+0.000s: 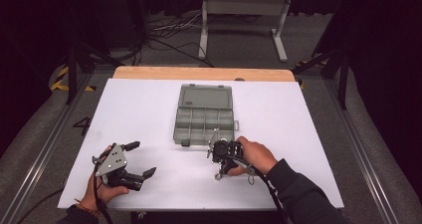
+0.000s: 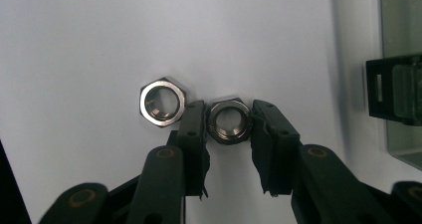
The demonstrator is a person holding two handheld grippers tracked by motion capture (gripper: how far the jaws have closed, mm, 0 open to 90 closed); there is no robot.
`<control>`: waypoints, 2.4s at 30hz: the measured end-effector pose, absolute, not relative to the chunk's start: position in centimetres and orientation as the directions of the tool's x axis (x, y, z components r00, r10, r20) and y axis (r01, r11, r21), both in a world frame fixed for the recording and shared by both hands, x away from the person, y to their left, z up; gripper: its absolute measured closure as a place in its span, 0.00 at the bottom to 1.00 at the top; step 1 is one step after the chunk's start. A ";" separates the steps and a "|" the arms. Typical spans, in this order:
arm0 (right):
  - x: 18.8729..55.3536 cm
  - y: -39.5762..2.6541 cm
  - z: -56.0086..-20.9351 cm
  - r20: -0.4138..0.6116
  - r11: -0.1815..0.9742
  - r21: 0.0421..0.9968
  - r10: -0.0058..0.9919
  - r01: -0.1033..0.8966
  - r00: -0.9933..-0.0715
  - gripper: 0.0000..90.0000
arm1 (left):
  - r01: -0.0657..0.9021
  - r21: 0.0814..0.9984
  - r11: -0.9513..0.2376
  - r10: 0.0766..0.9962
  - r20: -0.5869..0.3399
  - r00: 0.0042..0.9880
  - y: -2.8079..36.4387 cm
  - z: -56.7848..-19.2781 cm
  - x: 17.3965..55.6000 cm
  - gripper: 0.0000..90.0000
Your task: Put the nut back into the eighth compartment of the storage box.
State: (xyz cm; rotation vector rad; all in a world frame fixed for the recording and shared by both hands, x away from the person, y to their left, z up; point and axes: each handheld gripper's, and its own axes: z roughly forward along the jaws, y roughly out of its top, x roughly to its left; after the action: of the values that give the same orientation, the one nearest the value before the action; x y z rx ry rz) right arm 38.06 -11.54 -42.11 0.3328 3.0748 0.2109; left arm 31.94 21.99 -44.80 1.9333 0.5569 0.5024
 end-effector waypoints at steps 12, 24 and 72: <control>37.9 -12.0 -41.2 -0.060 0.965 0.165 0.215 0.203 -0.975 0.78 | 0.159 0.916 -0.369 0.588 0.098 0.803 22.1 -44.8 32.0 0.03; 38.5 -13.0 -36.5 -0.103 0.951 0.227 0.238 0.210 -0.966 0.78 | 0.153 0.918 -0.366 0.585 0.099 0.805 22.1 -44.8 31.9 0.03; 47.2 -12.0 -37.4 -0.113 0.913 0.161 0.395 0.375 -0.912 0.78 | 0.131 0.928 -0.350 0.582 0.106 0.806 22.6 -44.4 31.7 0.03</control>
State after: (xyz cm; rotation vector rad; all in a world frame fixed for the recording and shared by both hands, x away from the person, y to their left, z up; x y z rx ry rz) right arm 47.22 -12.01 -37.42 0.5931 2.9317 0.2051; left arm 31.73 22.61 -44.41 1.8976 0.5383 0.5159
